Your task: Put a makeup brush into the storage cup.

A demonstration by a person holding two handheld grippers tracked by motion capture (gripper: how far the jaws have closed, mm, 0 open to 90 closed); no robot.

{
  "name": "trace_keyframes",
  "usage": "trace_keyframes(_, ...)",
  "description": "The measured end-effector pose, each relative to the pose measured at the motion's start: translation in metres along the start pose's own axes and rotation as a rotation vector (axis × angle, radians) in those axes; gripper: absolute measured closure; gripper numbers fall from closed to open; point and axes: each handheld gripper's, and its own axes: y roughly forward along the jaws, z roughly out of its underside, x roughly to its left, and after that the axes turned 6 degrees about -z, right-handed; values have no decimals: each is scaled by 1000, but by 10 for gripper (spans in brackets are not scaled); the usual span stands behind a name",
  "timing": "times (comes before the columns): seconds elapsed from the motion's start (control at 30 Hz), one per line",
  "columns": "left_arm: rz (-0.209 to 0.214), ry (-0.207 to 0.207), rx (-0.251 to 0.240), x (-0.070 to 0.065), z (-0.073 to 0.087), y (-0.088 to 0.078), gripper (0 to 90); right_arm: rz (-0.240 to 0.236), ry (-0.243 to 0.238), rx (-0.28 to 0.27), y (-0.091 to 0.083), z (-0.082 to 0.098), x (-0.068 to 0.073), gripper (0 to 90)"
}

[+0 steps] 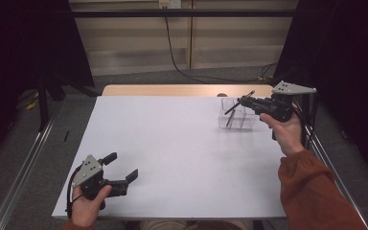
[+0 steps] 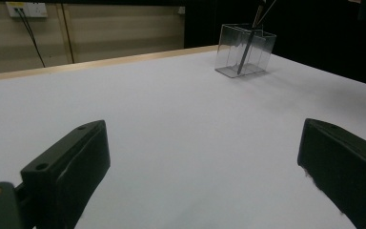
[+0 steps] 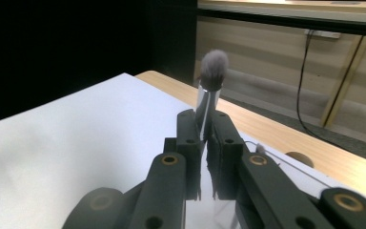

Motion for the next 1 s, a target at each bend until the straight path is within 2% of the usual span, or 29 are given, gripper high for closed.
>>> trace_keyframes(0.43, 4, 10, 6, 0, 0, 1, 36, 41, 9, 15, 13, -9, -12, 837)
trace_keyframes(0.7, 6, 15, 7, 1, 0, 1, 36, 58, 14, 43, 23, -4, -18, 837)
trace_keyframes(1.0, 3, 8, 5, 0, 0, 1, 36, 66, 11, 75, 30, 1, -18, 837)
